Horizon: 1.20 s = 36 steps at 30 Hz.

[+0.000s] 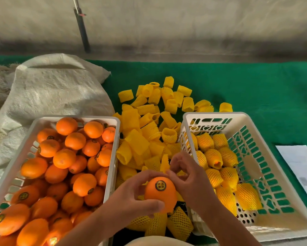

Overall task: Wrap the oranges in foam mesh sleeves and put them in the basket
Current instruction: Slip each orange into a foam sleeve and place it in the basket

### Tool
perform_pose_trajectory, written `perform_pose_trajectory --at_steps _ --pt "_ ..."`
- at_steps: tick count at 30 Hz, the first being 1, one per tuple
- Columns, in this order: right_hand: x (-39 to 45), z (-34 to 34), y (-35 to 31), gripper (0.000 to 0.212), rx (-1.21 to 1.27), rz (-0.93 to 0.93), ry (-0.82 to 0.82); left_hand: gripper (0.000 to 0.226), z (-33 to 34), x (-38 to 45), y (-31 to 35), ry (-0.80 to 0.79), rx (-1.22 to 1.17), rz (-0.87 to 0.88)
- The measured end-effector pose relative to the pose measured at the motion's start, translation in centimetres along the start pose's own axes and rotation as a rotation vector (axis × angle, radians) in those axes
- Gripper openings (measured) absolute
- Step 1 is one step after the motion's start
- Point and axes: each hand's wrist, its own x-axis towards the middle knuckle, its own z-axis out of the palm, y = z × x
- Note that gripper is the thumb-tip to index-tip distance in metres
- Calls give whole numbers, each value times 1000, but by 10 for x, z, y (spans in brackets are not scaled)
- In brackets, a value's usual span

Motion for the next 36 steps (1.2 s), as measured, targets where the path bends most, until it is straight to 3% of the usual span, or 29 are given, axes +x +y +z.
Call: perform_pose_trajectory --at_steps 6,11,16,18,21,25,29,32,36 --pt "-2 3 3 13 -154 -74 -166 72 -5 -5 1 -79 163 -139" --pt "-4 0 9 25 -386 -130 -182 70 -8 -6 -8 81 213 -225" --pt "-12 -8 3 24 -526 -144 -266 71 -22 -9 -10 288 -205 -263" --pt "-17 -1 -1 36 -633 -212 -372 70 -23 -9 -9 312 -446 -270" --pt "-21 10 4 60 -797 -200 -400 66 -21 -4 -3 331 -768 -271" --pt "-20 29 11 38 -873 -15 -432 63 -8 4 -1 322 -904 -239" --pt "-21 38 9 45 -555 76 -381 67 13 11 -8 485 -618 -174" --pt "-17 33 6 66 -385 117 -264 65 21 10 -13 583 -145 -121" --pt "-18 29 5 79 -409 109 -256 69 25 9 -20 659 451 2"
